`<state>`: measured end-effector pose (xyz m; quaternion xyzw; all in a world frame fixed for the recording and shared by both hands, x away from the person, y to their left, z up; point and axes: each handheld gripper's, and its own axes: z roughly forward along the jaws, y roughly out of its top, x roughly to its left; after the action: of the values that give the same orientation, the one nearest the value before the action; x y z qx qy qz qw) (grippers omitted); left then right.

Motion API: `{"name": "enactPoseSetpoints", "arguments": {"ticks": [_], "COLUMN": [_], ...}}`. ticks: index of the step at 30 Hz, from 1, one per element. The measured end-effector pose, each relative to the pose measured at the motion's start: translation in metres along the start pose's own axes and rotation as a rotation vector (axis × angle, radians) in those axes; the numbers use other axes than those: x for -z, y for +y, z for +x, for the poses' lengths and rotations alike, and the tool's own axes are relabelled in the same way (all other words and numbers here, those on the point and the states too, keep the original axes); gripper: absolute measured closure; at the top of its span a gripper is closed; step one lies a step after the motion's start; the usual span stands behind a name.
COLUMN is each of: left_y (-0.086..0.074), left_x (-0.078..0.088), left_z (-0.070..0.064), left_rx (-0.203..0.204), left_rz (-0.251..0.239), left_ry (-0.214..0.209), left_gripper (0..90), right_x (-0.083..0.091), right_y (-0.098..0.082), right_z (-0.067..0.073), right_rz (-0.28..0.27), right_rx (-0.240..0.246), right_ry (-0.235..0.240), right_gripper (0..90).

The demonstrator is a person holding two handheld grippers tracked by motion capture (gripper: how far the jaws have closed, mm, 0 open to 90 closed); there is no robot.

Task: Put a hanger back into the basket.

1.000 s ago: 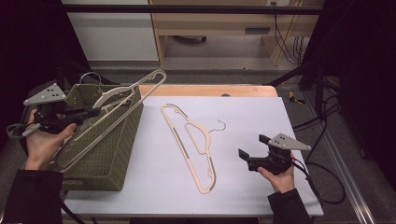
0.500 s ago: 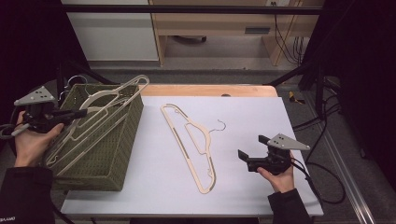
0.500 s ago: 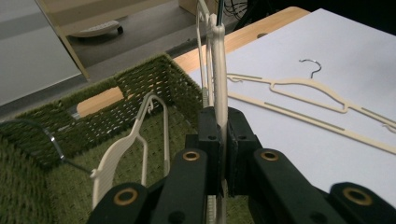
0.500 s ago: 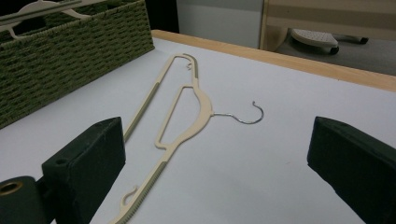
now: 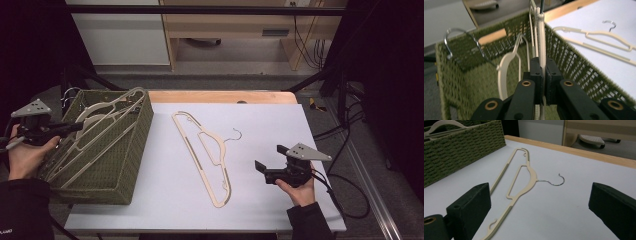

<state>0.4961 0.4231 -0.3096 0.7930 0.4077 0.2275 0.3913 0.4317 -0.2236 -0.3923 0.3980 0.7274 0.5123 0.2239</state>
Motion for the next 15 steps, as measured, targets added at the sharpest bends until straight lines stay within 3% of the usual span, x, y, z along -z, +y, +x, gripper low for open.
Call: {"name": "enactPoseSetpoints", "arguments": {"ticks": [4, 12, 15], "left_y": [-0.007, -0.027, -0.034], "left_x": [-0.011, -0.041, -0.043], "left_z": [-0.002, -0.001, 0.002], "left_rx": [0.008, 0.084, 0.119], "left_rz": [0.030, 0.116, 0.107], "left_ry": [-0.007, 0.018, 0.029], "left_gripper": [86.4, 86.1, 85.8], "right_x": [0.000, 0.001, 0.000], "right_y": [0.000, 0.000, 0.000], "right_z": [0.000, 0.000, 0.000], "right_rz": [-0.002, -0.001, 0.003], "right_rx": [-0.001, -0.002, -0.001], "right_ry": [0.000, 0.001, 0.002], "right_gripper": [4.7, 4.7, 4.7]}}
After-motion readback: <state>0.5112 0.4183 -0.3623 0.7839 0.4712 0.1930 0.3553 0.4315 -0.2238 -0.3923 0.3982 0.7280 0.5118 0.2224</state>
